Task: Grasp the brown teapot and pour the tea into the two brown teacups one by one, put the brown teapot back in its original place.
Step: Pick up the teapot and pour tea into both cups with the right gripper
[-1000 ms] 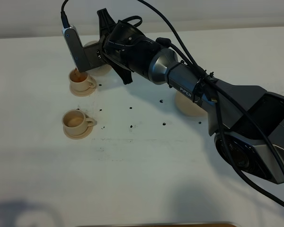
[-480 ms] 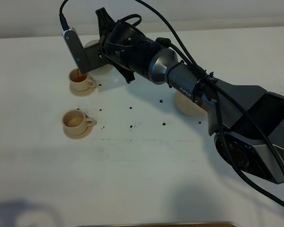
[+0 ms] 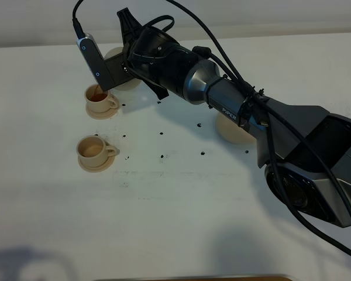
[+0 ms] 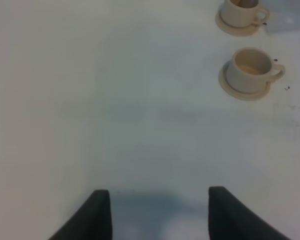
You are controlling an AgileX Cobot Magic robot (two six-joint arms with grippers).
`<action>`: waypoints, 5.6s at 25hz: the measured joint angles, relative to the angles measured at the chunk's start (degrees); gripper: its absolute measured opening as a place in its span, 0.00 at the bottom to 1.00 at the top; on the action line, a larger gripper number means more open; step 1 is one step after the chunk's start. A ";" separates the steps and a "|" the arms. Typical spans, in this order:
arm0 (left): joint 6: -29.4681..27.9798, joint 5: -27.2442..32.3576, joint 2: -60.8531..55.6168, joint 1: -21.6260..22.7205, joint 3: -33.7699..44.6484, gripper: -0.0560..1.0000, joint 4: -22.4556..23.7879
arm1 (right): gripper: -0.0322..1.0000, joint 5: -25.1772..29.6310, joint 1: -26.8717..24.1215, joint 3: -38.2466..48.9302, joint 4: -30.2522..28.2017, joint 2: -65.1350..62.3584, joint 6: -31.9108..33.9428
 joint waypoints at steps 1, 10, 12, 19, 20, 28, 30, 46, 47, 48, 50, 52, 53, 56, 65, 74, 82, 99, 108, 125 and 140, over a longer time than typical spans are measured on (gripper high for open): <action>0.00 0.00 0.00 0.00 0.00 0.53 0.00 | 0.11 -0.14 0.00 0.00 -0.14 0.00 0.00; 0.00 0.00 0.00 0.00 0.00 0.53 0.00 | 0.11 -0.85 0.00 0.00 -1.57 0.00 -0.22; 0.00 0.00 0.00 0.00 0.00 0.53 0.00 | 0.11 -0.87 0.00 0.00 -1.96 0.00 -0.22; 0.00 0.00 0.00 0.00 0.00 0.53 0.00 | 0.11 -1.17 0.00 0.00 -2.55 0.00 -0.22; 0.00 0.00 0.00 0.00 0.00 0.53 0.00 | 0.11 -1.17 0.00 0.00 -2.62 0.00 -0.22; 0.00 0.00 0.00 0.00 0.00 0.53 0.00 | 0.11 -1.17 0.00 0.00 -3.12 0.00 -0.22; 0.00 0.00 0.00 0.00 0.00 0.53 0.00 | 0.11 -1.17 0.00 0.00 -3.42 0.00 -0.22; 0.00 0.00 0.00 0.00 0.00 0.53 0.00 | 0.11 -1.17 0.07 0.00 -4.70 0.00 -0.30; 0.00 0.00 0.00 0.00 0.00 0.53 0.00 | 0.11 -1.12 0.24 0.00 -4.76 0.00 -0.35; 0.00 0.00 0.00 0.00 0.00 0.53 0.00 | 0.11 -1.12 0.36 0.00 -4.89 0.00 -0.35; 0.00 0.00 0.00 0.00 0.00 0.53 0.00 | 0.11 -1.17 0.51 0.00 -4.89 0.00 -0.35; 0.00 0.00 0.00 0.00 0.00 0.53 0.00 | 0.11 -1.17 0.56 0.00 -4.89 0.00 -0.35; 0.00 0.00 0.00 0.00 0.00 0.53 0.00 | 0.11 -1.17 0.56 0.00 -4.89 0.00 -0.35; 0.00 0.00 0.00 0.00 0.00 0.53 0.00 | 0.11 -1.17 0.56 0.00 -4.94 0.00 -0.29; 0.00 0.00 0.00 0.00 0.00 0.53 0.00 | 0.11 -1.12 0.56 0.00 -5.86 0.00 -0.29; 0.00 0.00 0.00 0.00 0.00 0.53 0.00 | 0.11 -1.17 0.56 0.00 -6.23 0.00 0.02; 0.00 0.00 0.00 0.00 0.00 0.53 0.00 | 0.11 -1.05 0.56 0.00 -2.85 0.00 0.65; 0.00 0.00 0.00 0.00 0.00 0.53 0.00 | 0.11 2.04 0.47 0.00 7.34 -0.74 14.90; 0.00 0.00 0.00 0.00 0.00 0.53 0.00 | 0.11 13.18 -2.25 -0.07 13.71 -4.29 24.58; 0.00 0.00 0.00 0.00 0.00 0.53 0.00 | 0.11 20.59 -3.09 -0.07 24.34 -4.29 34.77; 0.00 0.00 0.00 0.00 0.00 0.53 0.00 | 0.11 15.84 -5.38 -0.07 28.42 1.11 36.22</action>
